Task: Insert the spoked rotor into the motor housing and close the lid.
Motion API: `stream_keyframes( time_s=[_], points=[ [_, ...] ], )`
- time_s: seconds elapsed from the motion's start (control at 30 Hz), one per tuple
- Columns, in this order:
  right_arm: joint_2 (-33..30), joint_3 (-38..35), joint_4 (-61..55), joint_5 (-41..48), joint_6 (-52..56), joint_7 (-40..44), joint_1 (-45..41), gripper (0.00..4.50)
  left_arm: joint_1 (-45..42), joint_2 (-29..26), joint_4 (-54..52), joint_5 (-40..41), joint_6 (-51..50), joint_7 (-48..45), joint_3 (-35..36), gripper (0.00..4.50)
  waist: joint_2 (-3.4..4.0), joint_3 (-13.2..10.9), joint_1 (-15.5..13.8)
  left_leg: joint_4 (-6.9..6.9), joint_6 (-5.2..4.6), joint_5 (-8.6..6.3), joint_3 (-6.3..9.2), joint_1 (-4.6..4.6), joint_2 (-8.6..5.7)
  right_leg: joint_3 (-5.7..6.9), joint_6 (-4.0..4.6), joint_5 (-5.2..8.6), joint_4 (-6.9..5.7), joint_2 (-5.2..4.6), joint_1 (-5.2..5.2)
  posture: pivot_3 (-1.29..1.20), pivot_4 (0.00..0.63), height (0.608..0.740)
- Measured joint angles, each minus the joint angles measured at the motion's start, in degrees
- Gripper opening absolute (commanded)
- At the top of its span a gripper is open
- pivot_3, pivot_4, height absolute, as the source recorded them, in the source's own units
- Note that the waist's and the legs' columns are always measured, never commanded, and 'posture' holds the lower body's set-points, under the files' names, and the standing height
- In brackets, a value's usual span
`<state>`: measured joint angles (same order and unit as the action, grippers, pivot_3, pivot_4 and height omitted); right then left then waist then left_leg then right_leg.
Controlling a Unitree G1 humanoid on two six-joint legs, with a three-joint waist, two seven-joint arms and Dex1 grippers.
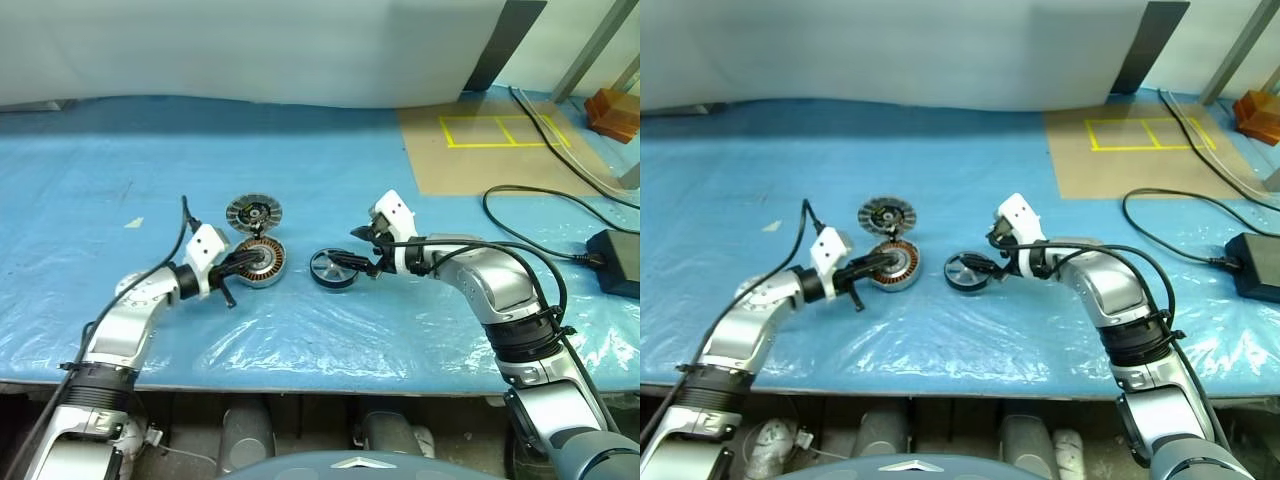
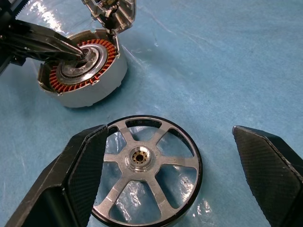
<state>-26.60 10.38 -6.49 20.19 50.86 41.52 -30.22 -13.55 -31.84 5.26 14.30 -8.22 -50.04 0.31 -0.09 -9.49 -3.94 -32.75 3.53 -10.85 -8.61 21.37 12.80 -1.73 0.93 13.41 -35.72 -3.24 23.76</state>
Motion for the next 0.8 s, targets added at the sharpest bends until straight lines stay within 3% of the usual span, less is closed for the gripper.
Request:
stream_keyframes(
  time_s=[0.47,0.67,0.8],
  points=[
    [1.21,0.24,4.51,-0.4,-3.88,2.14,-0.73,4.4,0.9,-0.24,-3.25,3.29,-3.42,-0.55,1.92,0.03,0.0,0.0,0.01,0.0,0.0,0.0,0.0,0.06,-0.01,0.01,0.0,0.0,0.02,-0.02,0.03,0.0,0.15,0.74],
    [4.0,-3.67,3.43,5.96,-1.87,5.28,-8.41,4.4,-1.92,1.7,-2.09,5.96,-4.42,1.9,4.7,0.03,0.0,0.0,0.02,-0.01,0.0,0.0,0.0,0.09,0.01,0.02,0.01,0.0,-0.03,0.01,0.1,0.0,0.15,0.74],
    [6.5,0.76,5.85,4.59,-3.32,6.91,-10.68,3.57,-2.5,2.18,-1.86,7.93,-6.55,2.97,6.76,0.0,-0.01,0.01,0.04,0.0,0.0,0.0,0.0,0.14,0.0,0.03,0.0,0.0,0.0,0.02,0.11,0.0,0.15,0.74]
  ],
)
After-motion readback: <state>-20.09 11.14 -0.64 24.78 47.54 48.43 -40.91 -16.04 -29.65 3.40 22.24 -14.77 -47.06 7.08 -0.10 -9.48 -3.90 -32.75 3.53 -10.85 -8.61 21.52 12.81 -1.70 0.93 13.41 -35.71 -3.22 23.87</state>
